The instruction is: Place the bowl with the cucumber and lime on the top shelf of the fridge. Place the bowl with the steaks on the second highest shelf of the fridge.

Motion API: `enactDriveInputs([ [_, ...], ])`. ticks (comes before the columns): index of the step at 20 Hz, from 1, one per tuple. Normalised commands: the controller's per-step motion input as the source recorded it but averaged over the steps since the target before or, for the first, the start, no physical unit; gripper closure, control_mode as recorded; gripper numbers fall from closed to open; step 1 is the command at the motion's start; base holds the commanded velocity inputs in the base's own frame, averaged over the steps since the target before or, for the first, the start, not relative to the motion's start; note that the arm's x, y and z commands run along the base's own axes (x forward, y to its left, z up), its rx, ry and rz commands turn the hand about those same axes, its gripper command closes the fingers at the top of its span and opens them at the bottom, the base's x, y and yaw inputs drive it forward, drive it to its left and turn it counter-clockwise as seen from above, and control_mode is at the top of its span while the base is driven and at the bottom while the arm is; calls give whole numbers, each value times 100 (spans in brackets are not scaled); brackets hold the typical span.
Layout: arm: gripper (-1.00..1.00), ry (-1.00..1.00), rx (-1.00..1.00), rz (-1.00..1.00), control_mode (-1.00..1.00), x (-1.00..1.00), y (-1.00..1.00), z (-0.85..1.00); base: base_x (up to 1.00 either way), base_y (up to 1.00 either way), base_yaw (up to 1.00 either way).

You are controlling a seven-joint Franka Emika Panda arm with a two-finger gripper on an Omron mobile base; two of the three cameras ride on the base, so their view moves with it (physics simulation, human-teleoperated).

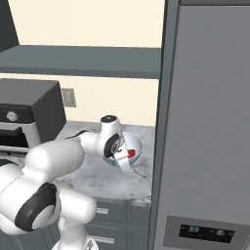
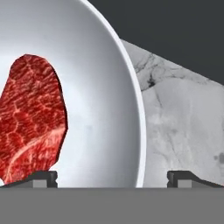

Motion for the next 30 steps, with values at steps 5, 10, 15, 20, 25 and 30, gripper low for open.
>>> enactDriveInputs([
  [5,100,2,0,0,-100,0,0,-9,0,0,0],
  [10,100,0,0,0,-100,-12,0,0,0,0,0],
  [15,100,-10,0,0,-100,-87,15,26,0,0,0],
  [20,100,-29,0,0,-100,-100,41,99,0,0,0],
  [25,100,-31,5,-5,-100,-100,31,100,0,0,0],
  [30,100,-8,25,-17,-100,-82,16,100,0,0,0],
])
